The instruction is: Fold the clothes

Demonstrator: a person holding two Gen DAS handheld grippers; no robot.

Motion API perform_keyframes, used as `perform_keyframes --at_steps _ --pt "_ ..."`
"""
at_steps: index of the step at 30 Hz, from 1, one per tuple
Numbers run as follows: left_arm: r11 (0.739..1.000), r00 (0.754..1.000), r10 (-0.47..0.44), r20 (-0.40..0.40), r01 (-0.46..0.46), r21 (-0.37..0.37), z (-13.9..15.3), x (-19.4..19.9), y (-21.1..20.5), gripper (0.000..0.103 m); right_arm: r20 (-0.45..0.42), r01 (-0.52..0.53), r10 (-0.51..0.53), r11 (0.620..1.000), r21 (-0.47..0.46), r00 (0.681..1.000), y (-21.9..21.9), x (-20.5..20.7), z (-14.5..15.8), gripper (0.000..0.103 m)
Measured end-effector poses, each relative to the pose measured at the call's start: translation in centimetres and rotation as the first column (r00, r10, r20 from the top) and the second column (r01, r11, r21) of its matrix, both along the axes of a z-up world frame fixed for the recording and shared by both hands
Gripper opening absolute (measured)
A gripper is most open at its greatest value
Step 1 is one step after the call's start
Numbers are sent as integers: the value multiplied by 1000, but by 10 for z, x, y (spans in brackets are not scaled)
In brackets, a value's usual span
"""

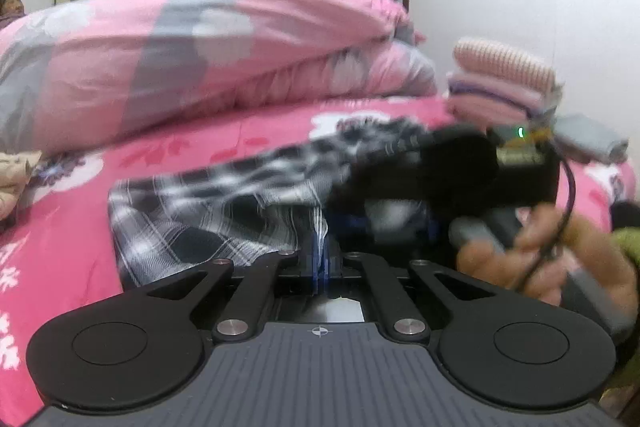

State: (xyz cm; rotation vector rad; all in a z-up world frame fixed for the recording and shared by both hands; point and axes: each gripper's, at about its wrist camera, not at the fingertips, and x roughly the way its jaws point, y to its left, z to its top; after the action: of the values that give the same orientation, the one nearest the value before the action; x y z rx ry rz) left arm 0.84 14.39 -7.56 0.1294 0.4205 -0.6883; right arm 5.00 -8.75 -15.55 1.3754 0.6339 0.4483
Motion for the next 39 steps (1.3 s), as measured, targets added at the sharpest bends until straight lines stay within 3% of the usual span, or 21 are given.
perform_keyframes --at_steps 2,4,7,10,12,15,19,21,24,27,28,30,32,33,37,39 --pt "999 1000 -8 -3 8 35 0 1 -2 0 -12 -12 12 1000 -1 1000 -4 -2 2 11" --pt "997 1000 -16 -6 16 69 0 2 -4 0 -20 -38 37 997 -63 999 -14 -15 8 12" --pt "992 1000 -27 -12 29 123 -1 3 -7 0 16 -58 65 959 -276 998 -38 -39 31 15" --pt "978 999 -27 -28 33 206 -6 3 -13 0 153 -18 107 870 -493 982 -44 -49 69 15" --pt "967 999 -15 -36 24 252 -10 3 -16 0 250 13 166 809 -588 954 -36 -43 89 15" --pt "962 1000 12 -23 -5 271 -10 -1 -11 4 304 12 285 712 -702 909 -10 -28 99 15" --pt "958 995 87 -38 -73 278 -9 -11 11 4 173 -76 403 531 -844 899 12 -19 61 15" --pt "960 988 134 -78 -109 258 -8 -16 25 4 183 -75 410 537 -840 894 7 -27 64 15" --pt "981 979 161 -124 -145 131 6 -26 47 4 245 -42 425 562 -826 871 2 -37 80 16" --pt "982 978 190 -85 -190 8 18 -27 56 8 309 7 463 546 -838 831 15 -33 94 16" --pt "979 977 205 -60 -205 5 19 -24 54 11 306 11 483 523 -852 821 25 -28 93 16" --pt "971 973 229 -27 -226 77 12 -13 42 13 272 -7 530 466 -885 804 43 -21 85 16" --pt "948 963 265 -53 -250 196 -4 -1 34 13 203 -23 563 369 -929 801 61 -21 71 16" --pt "948 960 271 -64 -255 192 -6 -2 37 13 197 -15 575 342 -939 794 65 -25 72 16" --pt "947 950 293 -108 -273 172 -13 -9 48 13 238 68 606 290 -955 759 70 -49 88 17" --pt "946 944 303 -127 -283 157 -13 -11 54 13 287 128 594 296 -947 751 77 -48 98 17"
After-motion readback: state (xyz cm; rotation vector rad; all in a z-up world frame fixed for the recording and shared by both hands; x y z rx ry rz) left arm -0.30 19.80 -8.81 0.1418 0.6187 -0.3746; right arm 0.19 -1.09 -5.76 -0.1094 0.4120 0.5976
